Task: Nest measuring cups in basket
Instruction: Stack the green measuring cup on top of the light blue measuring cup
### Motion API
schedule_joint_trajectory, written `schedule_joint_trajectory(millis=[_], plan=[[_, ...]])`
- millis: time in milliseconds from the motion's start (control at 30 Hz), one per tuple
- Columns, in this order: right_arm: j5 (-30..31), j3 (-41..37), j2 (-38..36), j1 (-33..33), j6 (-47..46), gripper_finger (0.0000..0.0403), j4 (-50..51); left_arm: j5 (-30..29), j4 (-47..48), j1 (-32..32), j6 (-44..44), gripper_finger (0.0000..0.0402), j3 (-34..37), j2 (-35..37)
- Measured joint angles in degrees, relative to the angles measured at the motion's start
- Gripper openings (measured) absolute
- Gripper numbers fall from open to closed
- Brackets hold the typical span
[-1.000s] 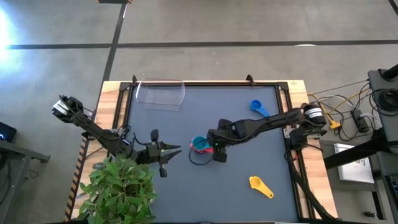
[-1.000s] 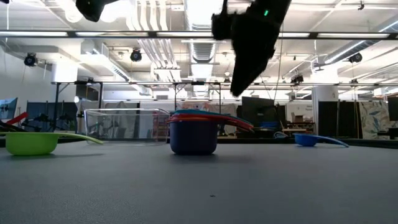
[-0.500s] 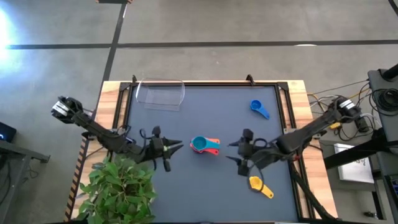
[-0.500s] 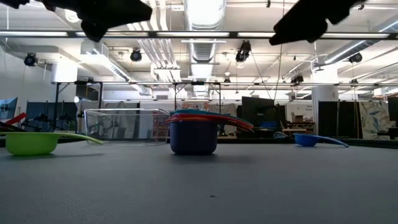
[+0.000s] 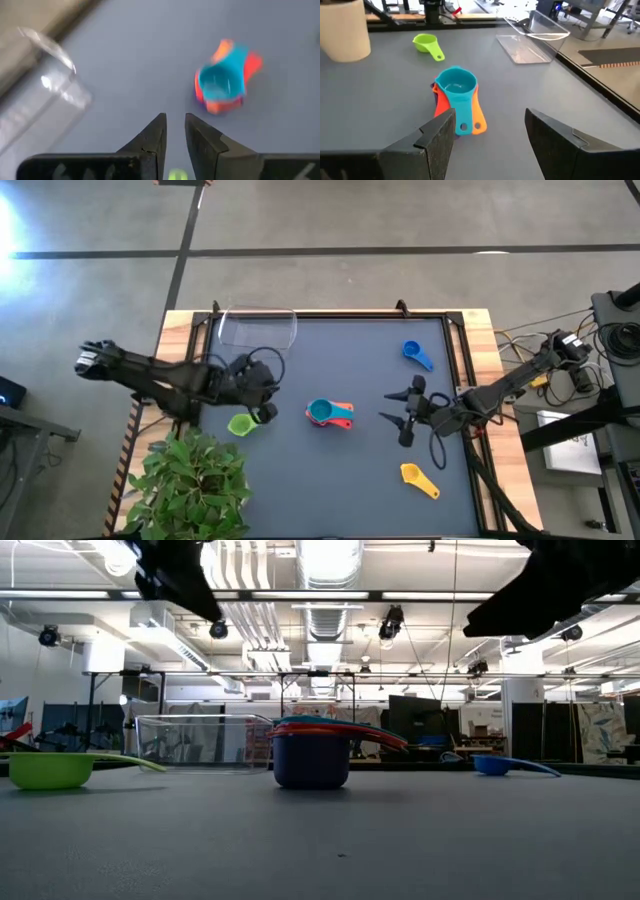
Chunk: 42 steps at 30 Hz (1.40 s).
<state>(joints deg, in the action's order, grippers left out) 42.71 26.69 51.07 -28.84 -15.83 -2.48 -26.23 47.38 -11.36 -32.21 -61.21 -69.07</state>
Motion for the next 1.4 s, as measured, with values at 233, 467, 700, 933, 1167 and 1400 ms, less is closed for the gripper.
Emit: schedule_joint_trajectory(millis=[233,467,700,933,1167,1400], plan=[[-0.7,-0.1,0.3,-0.2,0.4,0.0226,0.0,10.4,17.8,1.3,-7.2,0.0068,-4.8,-1.4],[-0.7,-0.1,0.4,-0.2,0.4,0.0226,0.1,12.4,17.8,1.3,-9.3,0.0149,0.7,-1.9],[-0.8,-0.1,0.4,-0.2,-0.1,0.0226,0.1,12.9,15.6,1.3,-7.3,0.0248,5.5,-6.8],[-1.2,-0.1,0.5,-0.2,-0.8,0.0226,0.1,16.6,13.1,1.3,-5.4,0.0291,6.3,-14.7],[-2.9,-0.1,0.6,-0.2,-0.8,0.0226,0.1,17.9,9.6,1.4,-3.2,0.0293,6.3,-20.4],[-2.9,-0.1,0.6,-0.2,-0.8,0.0226,0.2,17.9,8.6,2.4,-1.5,0.0293,6.4,-22.6]])
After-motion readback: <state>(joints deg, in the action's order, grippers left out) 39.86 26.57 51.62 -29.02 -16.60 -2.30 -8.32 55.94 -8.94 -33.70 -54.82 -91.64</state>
